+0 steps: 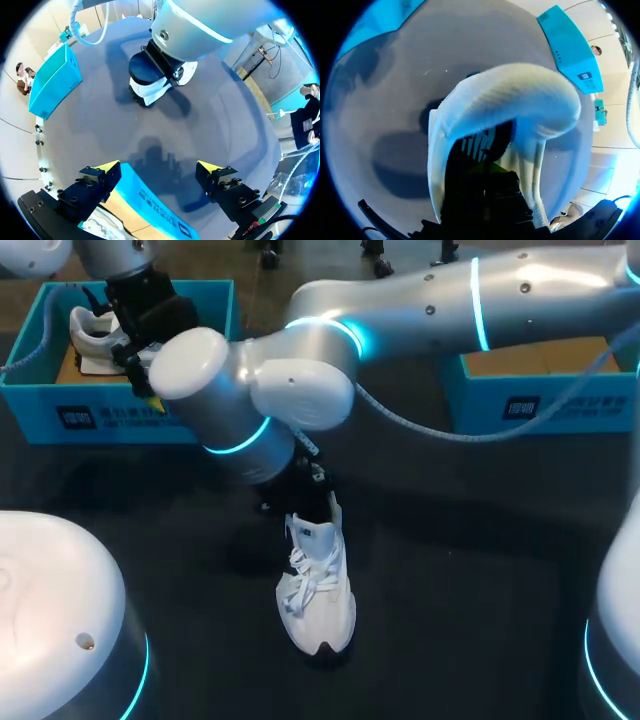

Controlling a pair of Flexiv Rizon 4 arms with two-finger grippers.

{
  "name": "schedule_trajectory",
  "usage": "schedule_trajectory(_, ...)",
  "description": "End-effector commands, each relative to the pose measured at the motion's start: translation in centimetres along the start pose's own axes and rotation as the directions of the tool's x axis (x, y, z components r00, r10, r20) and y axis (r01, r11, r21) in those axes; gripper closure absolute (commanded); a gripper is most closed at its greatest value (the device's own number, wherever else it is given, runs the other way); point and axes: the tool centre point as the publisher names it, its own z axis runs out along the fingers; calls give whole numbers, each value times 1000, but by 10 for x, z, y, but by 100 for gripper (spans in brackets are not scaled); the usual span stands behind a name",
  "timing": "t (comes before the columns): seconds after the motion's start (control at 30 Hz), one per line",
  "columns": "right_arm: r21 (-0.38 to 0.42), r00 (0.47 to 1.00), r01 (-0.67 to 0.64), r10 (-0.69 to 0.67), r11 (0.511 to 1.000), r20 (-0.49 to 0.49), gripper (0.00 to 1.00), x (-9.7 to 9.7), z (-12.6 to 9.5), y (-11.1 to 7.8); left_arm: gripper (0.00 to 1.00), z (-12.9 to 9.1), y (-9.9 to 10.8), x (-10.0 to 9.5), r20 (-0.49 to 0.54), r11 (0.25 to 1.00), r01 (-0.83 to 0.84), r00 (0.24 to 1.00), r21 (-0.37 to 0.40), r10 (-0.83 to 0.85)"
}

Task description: Take the shoe out of the shoebox, open the shoe tongue, remove and reinsert the insole, then place the shoe into the shoebox

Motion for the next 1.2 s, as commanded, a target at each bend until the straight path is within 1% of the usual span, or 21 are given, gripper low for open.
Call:
schedule_trajectory(0.03, -5, 988, 5, -5, 1000, -151, 100, 4, 5, -9, 0, -1, 0, 0, -1, 1000, -1, 1000, -3, 1)
schedule_trajectory(0.07, -6, 983, 10, -11, 1000, -184, 100, 3, 4, -10, 0, -1, 0, 0, -1, 1000, -1, 1000, -3, 1)
schedule_trajectory(0.13, -5, 979, 10, -11, 1000, -205, 100, 2, 2, -12, 0, -1, 0, 0, -1, 1000, -1, 1000, -3, 1)
schedule_trajectory(0.2, 1, 968, 22, -21, 1000, -251, 100, 1, 2, -14, 0, -1, 0, 0, -1, 1000, -1, 1000, -3, 1)
schedule_trajectory(0.23, 3, 955, 38, -36, 999, -296, 100, 2, 3, -16, 0, -1, 0, 0, -1, 1000, -1, 1000, -3, 1)
schedule_trajectory(0.33, 23, 939, 49, -38, 999, -343, 100, 5, 5, -20, 0, -1, 0, 0, -1, 1000, -1, 1000, -3, 1)
schedule_trajectory(0.4, 24, 929, 60, -47, 998, -368, 100, 8, 5, -23, 0, -1, 0, 0, -1, 1000, -1, 1000, -3, 1)
schedule_trajectory(0.5, 20, 930, 58, -47, 998, -365, 100, 8, -1, -24, 0, -1, 0, 0, -1, 1000, -1, 1000, -3, 1)
schedule_trajectory(0.57, -15, 944, 39, -42, 999, -327, 100, 0, -15, -24, 0, -1, 0, 0, -1, 1000, -1, 1000, -3, 1)
schedule_trajectory(0.63, -48, 956, 20, -33, 999, -292, 100, -5, -23, -22, 0, -1, 0, 0, -1, 1000, -1, 1000, -3, 1)
schedule_trajectory(0.73, -94, 970, 8, -31, 996, -241, 100, -9, -36, -19, 0, -1, 0, 0, -1, 1000, -1, 1000, -3, 1)
schedule_trajectory(0.87, -130, 983, 3, -27, 992, -182, 100, -11, -48, -13, 0, -1, 0, 0, -1, 1000, -1, 1000, -3, 1)
schedule_trajectory(0.93, -150, 993, -7, -12, 989, -121, 100, -12, -55, -10, 0, -1, 0, 0, -1, 1000, -1, 1000, -3, 1)
schedule_trajectory(0.97, -153, 994, -8, -9, 988, -111, 100, -12, -55, -10, 0, -1, 0, 0, -1, 1000, -1, 1000, -3, 1)
schedule_trajectory(1.0, -162, 998, -10, -2, 987, -69, 100, -12, -57, -8, 0, -1, 0, 0, -1, 1000, -1, 1000, -3, 1)
schedule_trajectory(1.07, -168, 999, -4, -2, 986, -34, 100, -11, -56, -5, 0, -1, 0, 0, -1, 1000, -1, 1000, -3, 1)
schedule_trajectory(1.13, -169, 1000, -2, 6, 986, 20, 100, -6, -50, -1, 0, -1, 0, 0, -1, 1000, -1, 1000, -3, 1)
schedule_trajectory(1.2, -167, 999, 5, 3, 986, 47, 100, -1, -43, 3, 0, -1, 0, 0, -1, 1000, -1, 1000, -3, 1)
